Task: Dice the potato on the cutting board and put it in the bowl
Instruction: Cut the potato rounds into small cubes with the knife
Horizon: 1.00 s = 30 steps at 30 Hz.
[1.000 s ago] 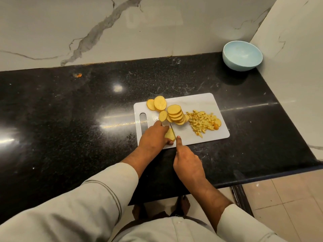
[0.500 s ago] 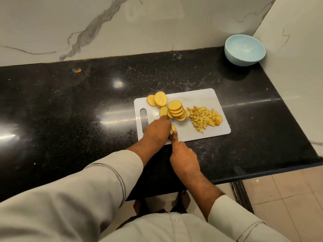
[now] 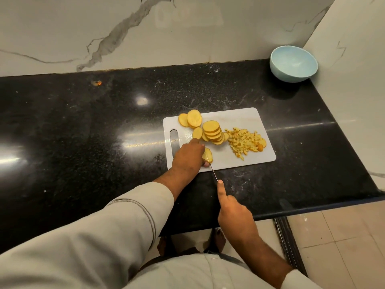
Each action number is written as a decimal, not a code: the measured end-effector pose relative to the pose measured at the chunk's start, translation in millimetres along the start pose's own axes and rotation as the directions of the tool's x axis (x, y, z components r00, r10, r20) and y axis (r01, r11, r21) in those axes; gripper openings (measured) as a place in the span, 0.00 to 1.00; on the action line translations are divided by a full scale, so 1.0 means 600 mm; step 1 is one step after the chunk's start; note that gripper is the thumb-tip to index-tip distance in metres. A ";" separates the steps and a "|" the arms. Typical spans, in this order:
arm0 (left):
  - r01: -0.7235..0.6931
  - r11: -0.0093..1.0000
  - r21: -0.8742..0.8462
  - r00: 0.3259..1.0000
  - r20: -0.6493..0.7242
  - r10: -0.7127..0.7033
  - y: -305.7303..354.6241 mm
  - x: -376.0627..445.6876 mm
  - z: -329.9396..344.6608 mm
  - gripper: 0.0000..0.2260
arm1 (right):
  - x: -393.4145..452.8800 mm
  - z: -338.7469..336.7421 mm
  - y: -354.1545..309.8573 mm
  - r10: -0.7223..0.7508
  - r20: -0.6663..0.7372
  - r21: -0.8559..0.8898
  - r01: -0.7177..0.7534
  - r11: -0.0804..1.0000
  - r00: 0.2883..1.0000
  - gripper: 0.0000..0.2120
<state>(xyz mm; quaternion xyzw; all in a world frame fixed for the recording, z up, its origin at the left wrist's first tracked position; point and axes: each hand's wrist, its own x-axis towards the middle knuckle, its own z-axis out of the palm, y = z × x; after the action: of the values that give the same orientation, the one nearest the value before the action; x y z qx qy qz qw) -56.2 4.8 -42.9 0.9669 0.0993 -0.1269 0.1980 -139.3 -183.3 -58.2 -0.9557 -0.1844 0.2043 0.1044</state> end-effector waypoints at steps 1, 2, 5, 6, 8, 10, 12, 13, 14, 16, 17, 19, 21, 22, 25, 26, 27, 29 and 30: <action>-0.011 1.000 -0.028 1.000 -0.016 0.011 -0.006 -0.002 0.004 0.22 | -0.002 -0.004 0.005 0.004 -0.023 0.010 -0.003 1.000 1.000 0.33; -0.015 0.998 -0.066 0.999 -0.031 0.013 -0.010 -0.006 0.009 0.24 | -0.003 -0.009 0.008 0.012 -0.046 0.022 -0.011 1.000 0.999 0.32; 0.011 0.986 -0.168 0.995 -0.094 -0.027 -0.026 -0.017 0.016 0.23 | 0.010 -0.022 -0.006 -0.015 -0.131 0.033 0.019 0.999 0.991 0.35; 0.020 0.982 -0.187 0.994 -0.105 -0.041 -0.028 -0.019 0.016 0.21 | 0.020 -0.025 -0.016 -0.025 -0.152 0.030 0.030 0.999 0.988 0.37; 0.038 0.978 -0.205 0.992 -0.111 -0.062 -0.025 -0.021 0.018 0.16 | 0.046 -0.030 -0.032 -0.031 -0.156 0.012 0.033 0.999 0.987 0.36; 0.072 0.966 -0.247 0.986 -0.131 -0.107 -0.021 -0.020 0.019 0.07 | 0.072 -0.033 -0.046 -0.015 -0.125 0.012 0.017 1.000 0.992 0.35; 0.076 0.971 -0.225 0.977 -0.176 -0.117 -0.018 -0.020 0.017 0.06 | 0.087 -0.030 -0.057 -0.009 -0.102 0.010 0.010 1.000 0.995 0.34; 0.060 0.979 -0.196 0.977 -0.189 -0.097 -0.019 -0.018 0.016 0.07 | 0.090 -0.027 -0.062 -0.011 -0.096 0.013 0.012 1.000 0.995 0.34; 0.050 0.983 -0.175 0.981 -0.179 -0.082 -0.018 -0.018 0.017 0.07 | 0.092 -0.023 -0.066 -0.011 -0.090 0.017 0.013 1.000 0.996 0.35; 0.035 0.987 -0.157 0.984 -0.169 -0.062 -0.016 -0.017 0.015 0.08 | 0.097 -0.017 -0.071 -0.006 -0.086 0.027 0.008 1.000 0.996 0.35; 0.040 0.985 -0.168 0.984 -0.163 -0.068 -0.014 -0.015 0.012 0.08 | 0.100 -0.016 -0.072 -0.001 -0.085 0.038 0.004 0.999 0.996 0.35; 0.071 0.975 -0.213 0.984 -0.144 -0.103 -0.010 -0.010 0.008 0.07 | 0.108 -0.014 -0.075 0.001 -0.078 0.054 0.003 0.999 0.997 0.35; 0.085 0.973 -0.215 0.983 -0.142 -0.117 -0.007 -0.007 0.004 0.07 | 0.116 -0.015 -0.078 -0.010 -0.063 0.034 0.012 0.999 0.998 0.35; 0.081 0.974 -0.210 0.984 -0.139 -0.112 -0.007 -0.006 0.003 0.08 | 0.120 -0.015 -0.079 -0.016 -0.054 0.012 0.016 1.000 0.998 0.36; 0.075 0.987 -0.139 0.985 -0.144 -0.095 -0.006 -0.006 -0.001 0.05 | 0.126 -0.019 -0.076 -0.022 -0.031 -0.033 0.021 0.999 0.999 0.36; 0.074 0.991 -0.115 0.985 -0.150 -0.091 -0.005 -0.006 -0.002 0.04 | 0.124 -0.021 -0.073 -0.018 -0.017 -0.035 0.017 0.999 1.000 0.36; 0.072 0.994 -0.088 0.985 -0.151 -0.085 -0.003 -0.007 -0.004 0.03 | 0.118 -0.022 -0.069 -0.014 0.000 -0.030 0.014 0.999 1.000 0.36; 0.056 0.998 -0.027 0.990 -0.130 -0.059 0.000 -0.006 -0.007 0.04 | 0.094 -0.017 -0.060 -0.007 0.019 -0.031 0.008 0.999 1.000 0.37; 0.050 0.999 0.001 0.992 -0.115 -0.049 0.000 -0.006 -0.008 0.06 | 0.079 -0.013 -0.055 -0.008 0.018 -0.044 0.009 0.999 1.000 0.37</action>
<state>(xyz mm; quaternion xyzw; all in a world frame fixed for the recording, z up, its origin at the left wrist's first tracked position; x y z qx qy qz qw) -58.5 6.0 -37.8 0.9702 0.1342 -0.0761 0.1870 -105.6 -135.5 -59.0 -0.9551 -0.1938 0.2083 0.0826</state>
